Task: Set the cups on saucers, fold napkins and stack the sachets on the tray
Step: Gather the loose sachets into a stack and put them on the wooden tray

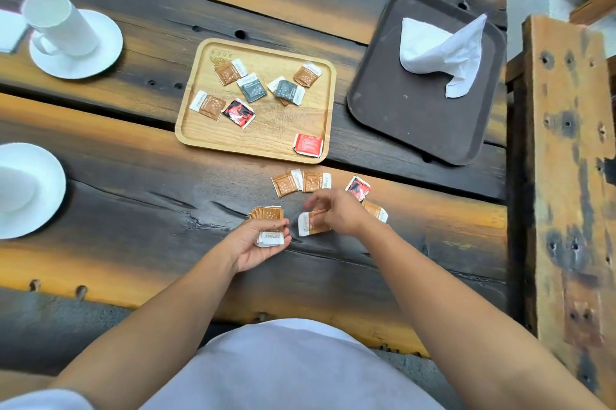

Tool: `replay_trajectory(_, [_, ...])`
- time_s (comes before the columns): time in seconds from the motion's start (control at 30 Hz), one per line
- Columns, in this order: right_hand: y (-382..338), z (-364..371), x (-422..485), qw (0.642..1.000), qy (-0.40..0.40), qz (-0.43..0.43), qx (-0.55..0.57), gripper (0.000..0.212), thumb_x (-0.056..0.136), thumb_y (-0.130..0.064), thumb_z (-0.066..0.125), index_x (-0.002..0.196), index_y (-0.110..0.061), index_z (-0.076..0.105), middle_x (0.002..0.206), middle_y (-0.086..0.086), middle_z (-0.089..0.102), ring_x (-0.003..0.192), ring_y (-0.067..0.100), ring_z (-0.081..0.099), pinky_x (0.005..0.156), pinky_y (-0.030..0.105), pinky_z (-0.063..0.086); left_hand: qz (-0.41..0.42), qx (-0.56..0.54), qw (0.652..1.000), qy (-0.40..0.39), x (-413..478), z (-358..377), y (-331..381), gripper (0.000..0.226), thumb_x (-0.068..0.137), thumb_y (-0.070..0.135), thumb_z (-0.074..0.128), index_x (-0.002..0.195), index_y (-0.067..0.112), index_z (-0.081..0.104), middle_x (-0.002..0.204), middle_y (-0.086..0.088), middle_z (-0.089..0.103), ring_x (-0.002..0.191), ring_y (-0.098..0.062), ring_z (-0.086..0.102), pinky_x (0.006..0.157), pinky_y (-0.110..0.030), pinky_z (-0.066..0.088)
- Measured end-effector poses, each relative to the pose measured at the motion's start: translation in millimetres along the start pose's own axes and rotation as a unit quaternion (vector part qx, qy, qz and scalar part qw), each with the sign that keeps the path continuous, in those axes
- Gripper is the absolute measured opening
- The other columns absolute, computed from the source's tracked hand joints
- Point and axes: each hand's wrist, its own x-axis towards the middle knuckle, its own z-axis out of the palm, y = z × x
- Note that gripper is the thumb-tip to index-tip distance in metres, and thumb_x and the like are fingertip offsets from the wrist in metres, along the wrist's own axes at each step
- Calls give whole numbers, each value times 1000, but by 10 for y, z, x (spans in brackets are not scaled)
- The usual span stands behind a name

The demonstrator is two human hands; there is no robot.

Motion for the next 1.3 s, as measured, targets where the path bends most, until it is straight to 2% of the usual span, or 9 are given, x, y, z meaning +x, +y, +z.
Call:
replay_trajectory(0.17, [-297, -123, -101, 996, -60, -67, -28, 12, 76, -7, 80, 78, -18, 74, 75, -4, 71, 74, 11, 65, 80, 33, 56, 17, -24, 999, -15, -76, -30, 30, 5, 69, 5, 75, 72, 1, 76, 83, -11, 70, 75, -18, 69, 68, -35, 61])
replay_trajectory(0.3, [-555, -18, -158, 977, -112, -107, -144, 23, 70, -8, 83, 89, -16, 73, 83, 0, 73, 75, 14, 65, 74, 27, 51, -1, -38, 996, -80, -145, 2, 0, 24, 69, 15, 83, 86, 0, 76, 101, -17, 71, 98, -27, 67, 91, -45, 55])
replay_trajectory(0.43, [-653, 108, -180, 966, -44, -156, -201, 36, 67, -12, 84, 99, -14, 67, 81, -2, 59, 78, 17, 52, 66, 28, 39, -1, -18, 994, -103, -197, 64, -39, 57, 43, 23, 99, 91, 3, 75, 96, -16, 72, 88, -27, 71, 77, -41, 59])
replay_trajectory(0.6, [-591, 199, -233, 972, 25, -202, -119, 39, 70, -11, 82, 104, -8, 63, 88, 2, 59, 80, 19, 55, 68, 26, 41, 6, 1, 994, -108, -257, 70, -74, 67, 37, 19, 100, 93, 5, 65, 85, -15, 65, 80, -25, 63, 68, -37, 59])
replay_trajectory(0.83, [-485, 293, -273, 965, 33, -237, -106, 43, 70, -14, 84, 107, -5, 64, 97, 11, 61, 85, 21, 57, 75, 30, 51, -1, 4, 993, -119, -282, 0, -124, 58, 38, 5, 98, 89, 2, 70, 81, -16, 66, 75, -24, 64, 69, -36, 59])
replay_trajectory(0.93, [-441, 295, -244, 982, 1, -190, -21, 41, 70, -8, 84, 107, -6, 65, 98, 11, 63, 89, 23, 61, 78, 32, 54, -8, -10, 993, -120, -265, -8, -124, 47, 46, -1, 93, 88, 2, 71, 81, -14, 66, 71, -20, 64, 69, -34, 59])
replay_trajectory(1.0, [-411, 248, -170, 989, 13, -145, 32, 36, 73, -6, 82, 106, -9, 66, 99, 8, 66, 91, 22, 63, 84, 34, 54, -17, -18, 993, -112, -252, -26, -99, 36, 60, -7, 81, 92, 0, 66, 84, -14, 65, 70, -20, 63, 68, -33, 59])
replay_trajectory(1.13, [-311, 115, 76, 989, 101, -92, -54, 33, 84, -10, 70, 116, -12, 65, 111, 5, 69, 97, 19, 63, 95, 31, 48, -25, -21, 996, -81, -185, -76, -44, 28, 67, -16, 59, 93, -6, 63, 84, -16, 66, 67, -21, 62, 65, -32, 58])
replay_trajectory(1.3, [-286, 89, 391, 977, 63, -94, -182, 54, 85, -9, 64, 137, -17, 54, 141, 4, 53, 130, 25, 47, 109, 30, 34, -24, -26, 998, -57, -69, -94, 43, 24, 65, -15, 57, 84, -4, 66, 86, -16, 65, 66, -21, 60, 62, -32, 57])
